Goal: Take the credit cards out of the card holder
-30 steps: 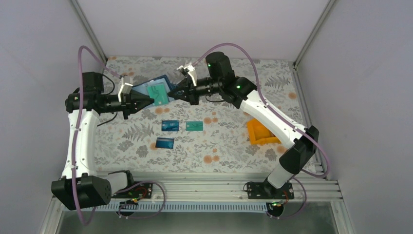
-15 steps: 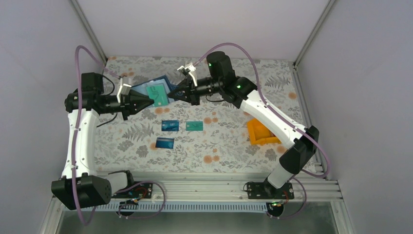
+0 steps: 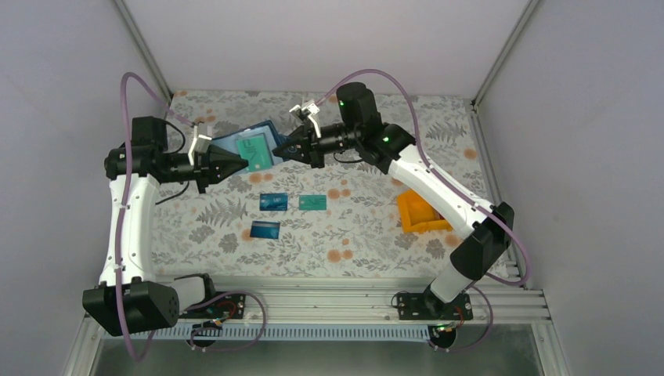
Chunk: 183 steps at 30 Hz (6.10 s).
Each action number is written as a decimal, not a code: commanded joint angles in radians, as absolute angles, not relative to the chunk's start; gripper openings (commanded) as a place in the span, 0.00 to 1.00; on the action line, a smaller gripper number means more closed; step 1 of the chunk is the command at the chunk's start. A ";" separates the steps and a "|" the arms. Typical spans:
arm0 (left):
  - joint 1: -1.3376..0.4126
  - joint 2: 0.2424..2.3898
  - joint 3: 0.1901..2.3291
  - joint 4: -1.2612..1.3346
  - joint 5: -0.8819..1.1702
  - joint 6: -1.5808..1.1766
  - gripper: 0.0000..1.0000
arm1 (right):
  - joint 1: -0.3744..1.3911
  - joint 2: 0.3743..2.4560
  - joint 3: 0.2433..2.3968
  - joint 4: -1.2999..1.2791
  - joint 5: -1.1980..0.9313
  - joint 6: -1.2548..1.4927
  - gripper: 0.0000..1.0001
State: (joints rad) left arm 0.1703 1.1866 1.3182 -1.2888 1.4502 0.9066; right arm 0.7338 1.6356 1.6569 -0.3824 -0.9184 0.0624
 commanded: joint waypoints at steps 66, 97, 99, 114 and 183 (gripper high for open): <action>0.245 1.180 1.342 -1.302 1.563 0.971 0.02 | 0.710 1.625 1.631 -0.353 -0.999 0.042 0.08; 0.256 1.177 1.324 -1.302 1.573 0.983 0.02 | 0.751 1.722 1.708 -0.344 -1.013 0.046 0.14; 0.256 1.176 1.325 -1.304 1.571 0.982 0.02 | 0.750 1.711 1.700 -0.343 -1.011 0.042 0.05; 0.264 1.183 1.332 -1.276 1.552 0.944 0.02 | 0.682 1.584 1.588 -0.370 -1.011 0.008 0.04; 0.121 1.161 1.272 -1.225 1.073 1.030 0.02 | 0.777 1.646 1.967 -0.920 -0.758 -0.161 0.62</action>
State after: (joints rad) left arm 0.1825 1.1641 1.2259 -1.1622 1.2873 0.8707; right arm 0.7300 1.4986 1.7844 -0.7868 -0.6434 0.0505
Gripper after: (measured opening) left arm 0.026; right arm 0.631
